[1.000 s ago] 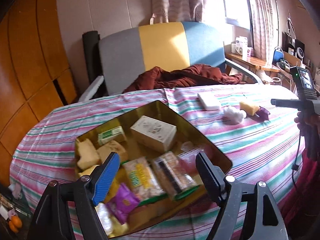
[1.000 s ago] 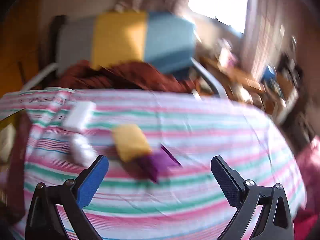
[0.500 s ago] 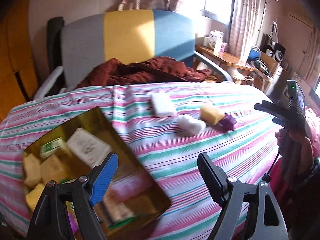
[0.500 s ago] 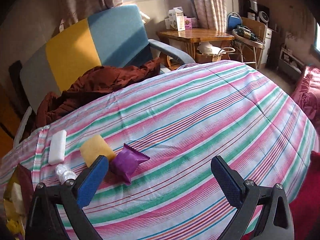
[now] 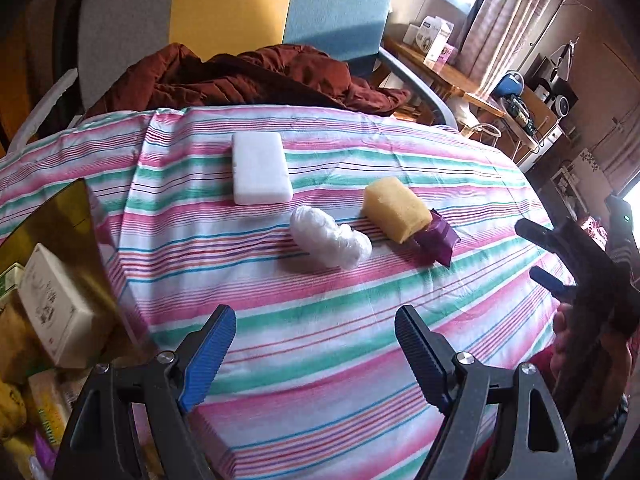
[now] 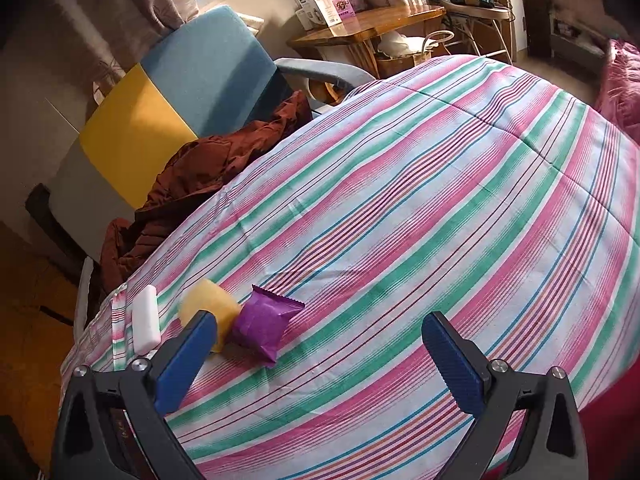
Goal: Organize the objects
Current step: 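Open both grippers and move them back toward the remaining pile, then grasp the clear plastic-wrapped cotton ball with the left gripper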
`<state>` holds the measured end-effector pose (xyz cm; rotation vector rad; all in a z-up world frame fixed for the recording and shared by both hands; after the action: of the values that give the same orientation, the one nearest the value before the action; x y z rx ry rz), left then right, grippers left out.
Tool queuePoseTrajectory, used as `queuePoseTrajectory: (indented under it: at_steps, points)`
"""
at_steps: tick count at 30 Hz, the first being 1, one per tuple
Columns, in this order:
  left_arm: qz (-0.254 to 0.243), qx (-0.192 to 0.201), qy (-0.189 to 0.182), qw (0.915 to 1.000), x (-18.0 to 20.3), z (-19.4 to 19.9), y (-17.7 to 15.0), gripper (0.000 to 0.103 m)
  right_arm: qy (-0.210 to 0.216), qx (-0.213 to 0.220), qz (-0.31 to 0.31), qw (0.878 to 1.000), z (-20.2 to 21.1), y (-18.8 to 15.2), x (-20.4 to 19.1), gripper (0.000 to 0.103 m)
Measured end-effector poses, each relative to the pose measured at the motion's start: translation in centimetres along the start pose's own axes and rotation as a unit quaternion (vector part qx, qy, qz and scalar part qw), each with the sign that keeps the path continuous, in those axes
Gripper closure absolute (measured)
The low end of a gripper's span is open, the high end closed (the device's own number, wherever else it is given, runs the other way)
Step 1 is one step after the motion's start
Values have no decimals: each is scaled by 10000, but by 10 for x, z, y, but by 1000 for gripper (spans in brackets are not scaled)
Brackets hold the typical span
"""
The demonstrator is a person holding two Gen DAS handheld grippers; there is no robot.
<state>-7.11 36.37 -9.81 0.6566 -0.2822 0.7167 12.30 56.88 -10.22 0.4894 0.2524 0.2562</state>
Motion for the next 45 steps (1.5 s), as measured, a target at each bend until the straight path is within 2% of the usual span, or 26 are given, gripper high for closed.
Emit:
queuePoseTrajectory:
  at_steps: [7, 15, 17, 20, 23, 28, 30, 33, 40, 45]
  points:
    - [396, -134, -6, 9991, -7, -42, 18, 20, 138, -170, 96, 9997, -5, -4, -4, 0]
    - [581, 213, 208, 9979, -15, -69, 50, 20, 212, -273, 212, 9992, -7, -7, -10, 0]
    - [589, 149, 400, 9974, -21, -82, 54, 20, 220, -282, 240, 9991, -8, -8, -11, 0]
    - [644, -183, 603, 9959, -32, -105, 46, 28, 210, -289, 276, 9990, -8, -8, -12, 0]
    - [329, -36, 823, 9961, -31, -105, 44, 34, 173, -302, 287, 9990, -9, -9, -12, 0]
    - [135, -79, 865, 9961, -32, -104, 41, 37, 151, -261, 415, 9987, -8, -10, -15, 0]
    - [50, -79, 975, 9952, -34, -100, 40, 51, 116, -234, 500, 9984, -8, -10, -17, 0]
    - [-44, -43, 981, 9952, -38, -96, 39, 65, 74, -217, 578, 9981, -8, -12, -19, 0]
    - [6, -103, 752, 9971, -28, -81, 13, 66, -23, -154, 734, 9972, -8, -13, -22, 0]
    - [-180, 8, 816, 9965, -16, -71, -18, 65, 54, 53, 1156, 9933, -1, -16, -37, 0]
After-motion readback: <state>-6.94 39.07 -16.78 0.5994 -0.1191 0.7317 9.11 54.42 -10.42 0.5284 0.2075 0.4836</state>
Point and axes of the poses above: each gripper's, at about its wrist camera, not at the fingertips, and z roughly against the way its jaws point, x to its right, y to its top, the point moved 8 cm from there along -z, roughly the way its jaws point, and after that the axes turned 15 degrees about -y, right-handed, at the moved point
